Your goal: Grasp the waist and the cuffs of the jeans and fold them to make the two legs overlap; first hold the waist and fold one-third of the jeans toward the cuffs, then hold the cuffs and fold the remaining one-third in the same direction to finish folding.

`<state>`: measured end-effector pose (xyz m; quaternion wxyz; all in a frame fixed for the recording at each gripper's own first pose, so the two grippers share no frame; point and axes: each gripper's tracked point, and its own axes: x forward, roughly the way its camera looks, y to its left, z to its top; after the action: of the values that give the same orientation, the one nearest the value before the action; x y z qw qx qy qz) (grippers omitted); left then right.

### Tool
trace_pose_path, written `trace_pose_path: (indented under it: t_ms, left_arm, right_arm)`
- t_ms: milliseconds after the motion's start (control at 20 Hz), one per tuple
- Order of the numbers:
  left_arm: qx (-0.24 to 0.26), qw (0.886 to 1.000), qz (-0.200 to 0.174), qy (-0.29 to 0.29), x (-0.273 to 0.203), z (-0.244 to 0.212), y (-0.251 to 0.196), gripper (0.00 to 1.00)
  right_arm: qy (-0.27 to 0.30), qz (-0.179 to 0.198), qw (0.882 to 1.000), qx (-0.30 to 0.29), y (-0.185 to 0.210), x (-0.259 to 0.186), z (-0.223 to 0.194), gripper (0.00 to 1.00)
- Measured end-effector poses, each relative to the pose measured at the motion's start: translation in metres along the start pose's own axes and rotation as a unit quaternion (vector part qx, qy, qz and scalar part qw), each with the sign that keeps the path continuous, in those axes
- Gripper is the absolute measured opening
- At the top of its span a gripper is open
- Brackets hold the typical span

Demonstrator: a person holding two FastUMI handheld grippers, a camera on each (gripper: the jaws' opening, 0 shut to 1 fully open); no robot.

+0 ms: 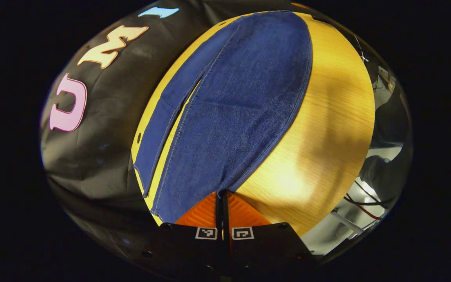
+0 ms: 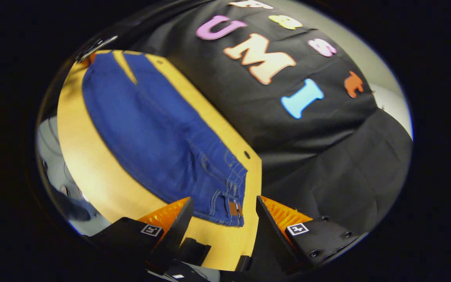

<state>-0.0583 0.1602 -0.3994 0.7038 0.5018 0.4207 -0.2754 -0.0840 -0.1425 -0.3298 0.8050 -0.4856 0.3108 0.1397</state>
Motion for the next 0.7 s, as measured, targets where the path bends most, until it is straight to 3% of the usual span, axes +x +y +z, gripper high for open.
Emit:
trace_pose_path:
  t_ms: [400,700]
  left_arm:
    - [-0.013,1.000,-0.005,0.027,0.000,0.000,-0.002,0.00]
    - [-0.013,0.999,-0.002,0.037,0.000,0.000,-0.002,0.00]
  right_arm:
    - [0.028,0.078,0.986,-0.144,0.050,0.048,-0.043,1.00]
    - [0.026,0.077,0.978,-0.192,0.049,0.076,-0.038,0.90]
